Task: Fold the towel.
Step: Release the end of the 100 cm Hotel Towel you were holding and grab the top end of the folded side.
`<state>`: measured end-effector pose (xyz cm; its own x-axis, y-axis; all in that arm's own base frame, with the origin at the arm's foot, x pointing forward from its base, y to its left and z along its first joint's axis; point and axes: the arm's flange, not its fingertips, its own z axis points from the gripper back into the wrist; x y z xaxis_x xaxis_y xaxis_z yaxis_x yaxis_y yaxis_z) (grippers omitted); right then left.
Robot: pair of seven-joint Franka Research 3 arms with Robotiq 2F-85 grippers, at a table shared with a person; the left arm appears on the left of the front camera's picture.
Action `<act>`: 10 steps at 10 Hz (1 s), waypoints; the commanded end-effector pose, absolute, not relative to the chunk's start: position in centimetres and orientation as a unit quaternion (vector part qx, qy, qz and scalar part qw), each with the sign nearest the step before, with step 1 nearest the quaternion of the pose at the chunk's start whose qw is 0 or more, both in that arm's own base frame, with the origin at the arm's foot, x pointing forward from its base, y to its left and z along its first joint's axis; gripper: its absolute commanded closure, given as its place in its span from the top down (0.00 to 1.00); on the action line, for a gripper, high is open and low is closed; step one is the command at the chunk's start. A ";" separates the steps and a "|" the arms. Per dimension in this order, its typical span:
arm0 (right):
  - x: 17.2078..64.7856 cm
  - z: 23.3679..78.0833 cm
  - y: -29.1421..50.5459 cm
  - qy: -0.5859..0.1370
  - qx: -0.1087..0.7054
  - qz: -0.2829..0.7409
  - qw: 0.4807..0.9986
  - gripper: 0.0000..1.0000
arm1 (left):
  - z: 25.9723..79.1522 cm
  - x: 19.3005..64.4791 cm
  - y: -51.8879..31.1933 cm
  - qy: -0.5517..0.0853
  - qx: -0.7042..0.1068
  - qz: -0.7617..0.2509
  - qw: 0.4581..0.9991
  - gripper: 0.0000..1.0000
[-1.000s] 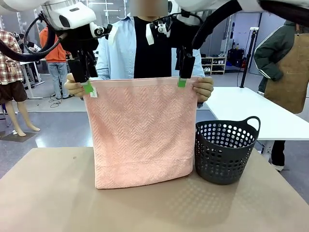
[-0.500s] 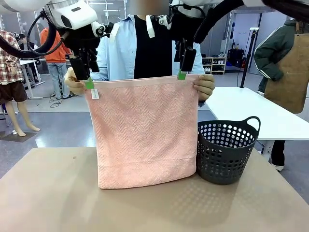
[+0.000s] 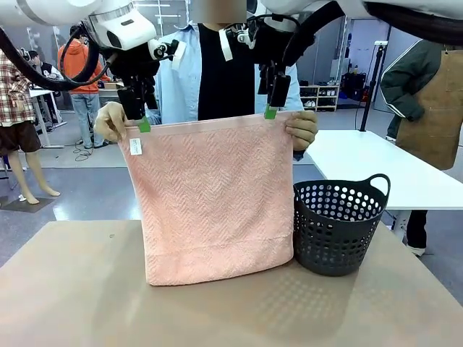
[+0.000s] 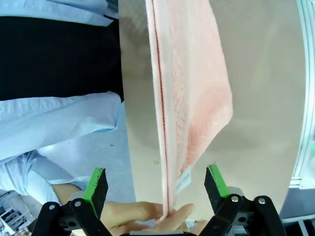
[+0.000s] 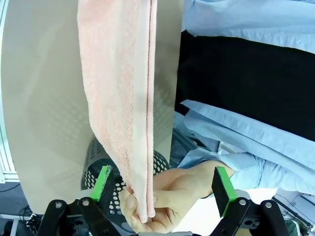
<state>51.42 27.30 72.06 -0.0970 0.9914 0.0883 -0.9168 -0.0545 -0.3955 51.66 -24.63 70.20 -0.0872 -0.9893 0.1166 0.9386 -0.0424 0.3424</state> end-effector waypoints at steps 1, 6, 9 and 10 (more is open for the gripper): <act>52.2 72.5 27.4 -0.157 -0.093 0.720 0.669 1.00 | 70.4 52.5 -24.7 -0.141 0.062 -0.722 0.674 1.00; 54.6 69.7 28.0 -0.106 -0.068 0.706 0.697 1.00 | 67.8 53.7 -24.4 -0.114 0.036 -0.708 0.696 1.00; 55.1 68.5 28.3 -0.099 -0.065 0.703 0.701 0.77 | 66.7 53.8 -24.4 -0.113 0.036 -0.715 0.689 0.37; 55.1 68.4 28.4 -0.098 -0.067 0.706 0.698 0.40 | 66.5 54.1 -24.5 -0.112 0.024 -0.716 0.689 0.04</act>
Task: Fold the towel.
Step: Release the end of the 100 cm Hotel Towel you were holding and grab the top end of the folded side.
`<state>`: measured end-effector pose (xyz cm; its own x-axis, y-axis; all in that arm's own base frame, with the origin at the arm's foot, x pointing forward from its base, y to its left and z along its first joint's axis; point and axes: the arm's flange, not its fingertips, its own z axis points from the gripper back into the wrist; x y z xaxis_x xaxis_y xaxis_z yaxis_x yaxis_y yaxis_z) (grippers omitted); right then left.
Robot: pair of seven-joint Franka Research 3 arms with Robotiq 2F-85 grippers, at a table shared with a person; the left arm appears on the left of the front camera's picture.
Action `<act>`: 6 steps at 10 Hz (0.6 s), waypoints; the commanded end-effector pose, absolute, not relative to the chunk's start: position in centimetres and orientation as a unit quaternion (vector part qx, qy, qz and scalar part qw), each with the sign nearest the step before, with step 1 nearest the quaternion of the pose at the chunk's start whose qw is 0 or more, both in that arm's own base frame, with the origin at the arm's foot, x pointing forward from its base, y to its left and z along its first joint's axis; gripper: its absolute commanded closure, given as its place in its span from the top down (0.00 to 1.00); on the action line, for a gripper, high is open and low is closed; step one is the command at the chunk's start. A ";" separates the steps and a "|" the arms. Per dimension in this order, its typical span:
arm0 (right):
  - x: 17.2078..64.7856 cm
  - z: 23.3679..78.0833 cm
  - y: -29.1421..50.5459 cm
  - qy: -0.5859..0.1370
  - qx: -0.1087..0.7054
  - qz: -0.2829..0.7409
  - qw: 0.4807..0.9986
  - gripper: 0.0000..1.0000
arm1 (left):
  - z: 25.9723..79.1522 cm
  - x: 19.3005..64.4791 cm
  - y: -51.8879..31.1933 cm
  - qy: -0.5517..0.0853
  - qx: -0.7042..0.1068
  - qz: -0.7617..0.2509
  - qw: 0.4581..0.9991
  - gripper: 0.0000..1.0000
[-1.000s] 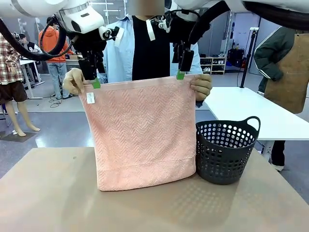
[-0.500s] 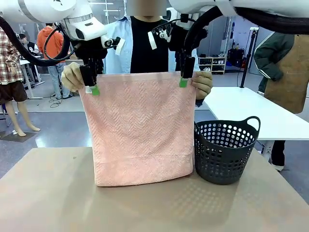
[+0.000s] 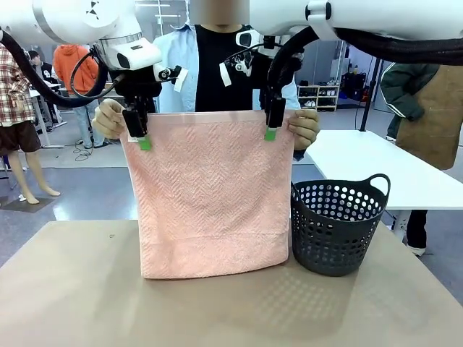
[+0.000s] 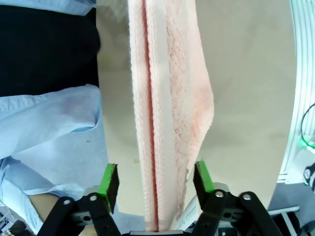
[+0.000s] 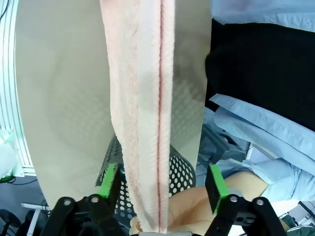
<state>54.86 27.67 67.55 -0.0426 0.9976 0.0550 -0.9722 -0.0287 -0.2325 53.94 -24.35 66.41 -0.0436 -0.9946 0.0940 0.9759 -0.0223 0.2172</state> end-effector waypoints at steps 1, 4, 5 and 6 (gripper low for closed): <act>55.0 68.3 28.4 -0.098 -0.066 0.706 0.699 0.17 | 66.4 54.1 -24.5 -0.112 0.021 -0.714 0.691 0.00; 55.0 68.3 28.3 -0.099 -0.064 0.704 0.701 0.00 | 66.2 54.1 -24.4 -0.107 0.017 -0.707 0.698 0.03; 55.0 68.3 28.4 -0.100 -0.064 0.704 0.700 0.02 | 66.3 54.1 -24.5 -0.110 0.013 -0.707 0.699 0.00; 55.1 68.3 28.4 -0.099 -0.063 0.704 0.701 0.00 | 66.3 54.0 -24.5 -0.109 0.014 -0.708 0.698 0.00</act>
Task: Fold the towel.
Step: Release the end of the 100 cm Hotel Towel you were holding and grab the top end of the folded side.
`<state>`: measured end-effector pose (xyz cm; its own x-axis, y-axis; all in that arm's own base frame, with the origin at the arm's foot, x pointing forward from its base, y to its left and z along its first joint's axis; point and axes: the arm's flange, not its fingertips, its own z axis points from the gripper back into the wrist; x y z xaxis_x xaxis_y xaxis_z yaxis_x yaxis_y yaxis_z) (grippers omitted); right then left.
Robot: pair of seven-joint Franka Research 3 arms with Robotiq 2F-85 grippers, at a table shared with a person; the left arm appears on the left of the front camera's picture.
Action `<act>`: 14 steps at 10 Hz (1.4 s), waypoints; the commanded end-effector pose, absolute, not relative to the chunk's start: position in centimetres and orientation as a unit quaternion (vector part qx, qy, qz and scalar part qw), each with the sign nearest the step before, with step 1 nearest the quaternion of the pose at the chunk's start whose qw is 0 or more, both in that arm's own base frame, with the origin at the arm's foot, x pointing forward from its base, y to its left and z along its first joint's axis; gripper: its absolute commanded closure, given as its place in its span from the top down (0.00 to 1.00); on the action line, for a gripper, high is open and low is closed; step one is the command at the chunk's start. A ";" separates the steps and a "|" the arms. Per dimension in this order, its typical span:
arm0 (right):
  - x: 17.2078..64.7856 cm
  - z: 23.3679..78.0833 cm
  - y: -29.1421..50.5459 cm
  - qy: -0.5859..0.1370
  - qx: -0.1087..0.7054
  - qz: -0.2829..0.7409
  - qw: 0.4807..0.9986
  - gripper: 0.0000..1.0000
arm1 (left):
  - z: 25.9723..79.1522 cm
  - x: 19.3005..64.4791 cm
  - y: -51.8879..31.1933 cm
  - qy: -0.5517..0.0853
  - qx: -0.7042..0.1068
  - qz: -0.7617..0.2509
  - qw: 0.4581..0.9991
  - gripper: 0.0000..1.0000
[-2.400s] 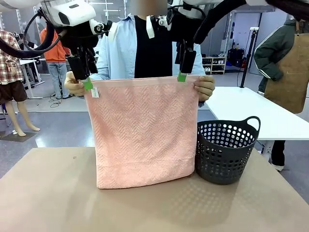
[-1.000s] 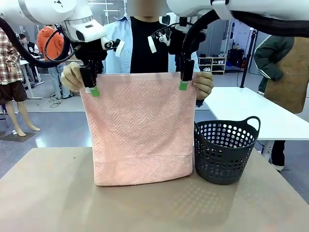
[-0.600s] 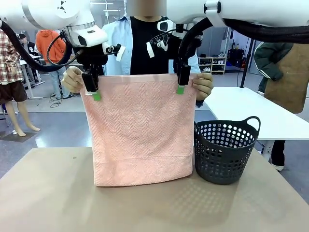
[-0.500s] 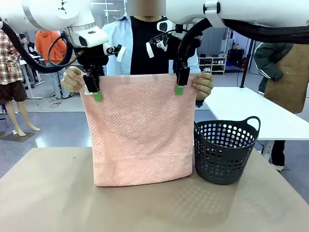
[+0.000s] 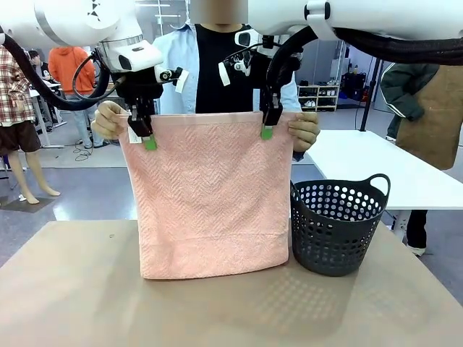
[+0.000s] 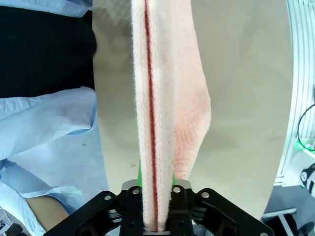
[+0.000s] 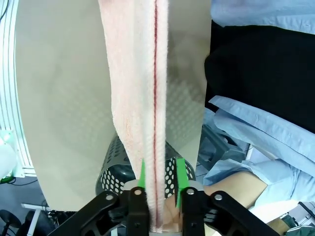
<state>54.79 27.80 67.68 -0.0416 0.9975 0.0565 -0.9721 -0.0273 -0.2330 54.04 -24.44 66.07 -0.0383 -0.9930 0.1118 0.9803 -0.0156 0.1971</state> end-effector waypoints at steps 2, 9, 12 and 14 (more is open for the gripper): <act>55.0 68.3 28.3 -0.094 -0.062 0.704 0.702 0.00 | 66.5 54.0 -24.5 -0.106 0.018 -0.709 0.697 0.00; 54.7 67.4 27.7 -0.093 -0.057 0.713 0.693 0.00 | 66.2 53.8 -24.8 -0.109 0.027 -0.715 0.691 0.00; 54.7 67.4 27.7 -0.093 -0.057 0.713 0.693 0.00 | 66.2 53.8 -24.8 -0.109 0.027 -0.715 0.691 0.00; 54.7 67.4 27.7 -0.093 -0.057 0.713 0.693 0.00 | 66.2 53.8 -24.8 -0.109 0.027 -0.715 0.691 0.00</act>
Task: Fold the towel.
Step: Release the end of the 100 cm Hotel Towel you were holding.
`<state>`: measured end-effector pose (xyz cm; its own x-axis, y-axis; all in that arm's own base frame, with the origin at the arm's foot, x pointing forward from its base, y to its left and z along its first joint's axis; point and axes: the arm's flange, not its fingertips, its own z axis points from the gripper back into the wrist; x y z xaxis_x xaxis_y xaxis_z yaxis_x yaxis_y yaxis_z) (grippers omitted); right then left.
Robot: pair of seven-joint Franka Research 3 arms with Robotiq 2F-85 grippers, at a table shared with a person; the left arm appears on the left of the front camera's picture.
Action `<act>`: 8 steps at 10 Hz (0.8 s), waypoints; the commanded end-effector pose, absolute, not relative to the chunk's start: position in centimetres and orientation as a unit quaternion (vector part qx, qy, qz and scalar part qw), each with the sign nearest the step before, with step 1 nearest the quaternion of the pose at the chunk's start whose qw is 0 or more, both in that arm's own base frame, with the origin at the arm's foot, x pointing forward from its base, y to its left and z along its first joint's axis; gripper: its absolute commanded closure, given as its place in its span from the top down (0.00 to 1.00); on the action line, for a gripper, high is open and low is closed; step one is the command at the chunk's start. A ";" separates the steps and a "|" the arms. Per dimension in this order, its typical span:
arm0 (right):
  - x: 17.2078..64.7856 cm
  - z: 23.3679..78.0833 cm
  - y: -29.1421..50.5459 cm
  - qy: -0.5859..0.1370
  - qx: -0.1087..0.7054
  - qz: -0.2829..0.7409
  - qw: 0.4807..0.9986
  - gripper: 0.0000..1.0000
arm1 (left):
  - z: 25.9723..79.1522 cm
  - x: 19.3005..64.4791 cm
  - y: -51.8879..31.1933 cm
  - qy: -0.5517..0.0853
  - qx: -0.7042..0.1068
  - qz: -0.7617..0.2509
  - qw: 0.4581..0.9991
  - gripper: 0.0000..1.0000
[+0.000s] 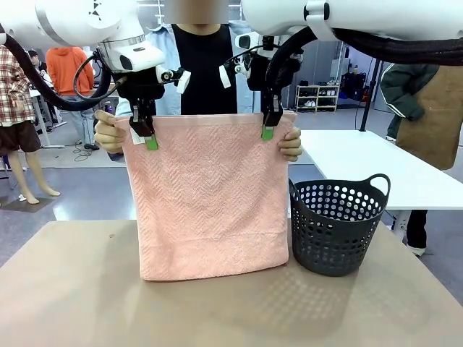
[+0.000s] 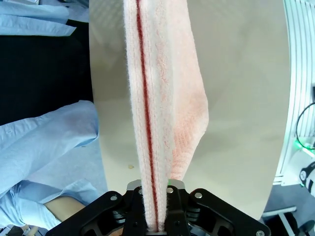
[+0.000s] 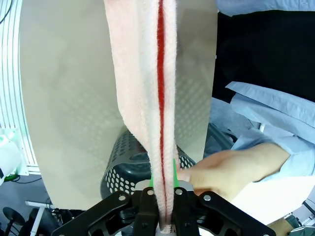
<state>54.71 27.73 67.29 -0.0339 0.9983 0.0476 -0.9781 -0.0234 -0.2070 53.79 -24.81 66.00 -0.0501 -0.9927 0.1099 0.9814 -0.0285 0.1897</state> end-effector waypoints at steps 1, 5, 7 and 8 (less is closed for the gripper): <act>54.7 67.4 27.7 -0.093 -0.057 0.713 0.693 0.00 | 66.2 53.8 -24.8 -0.109 0.027 -0.715 0.691 0.00; 54.7 67.4 27.7 -0.093 -0.057 0.713 0.693 0.00 | 66.2 53.8 -24.8 -0.109 0.027 -0.715 0.691 0.00; 54.7 67.4 27.7 -0.093 -0.057 0.713 0.693 0.00 | 66.2 53.8 -24.8 -0.109 0.027 -0.715 0.691 0.00; 54.7 67.4 27.7 -0.093 -0.057 0.713 0.693 0.00 | 66.2 53.8 -24.8 -0.109 0.027 -0.715 0.691 0.00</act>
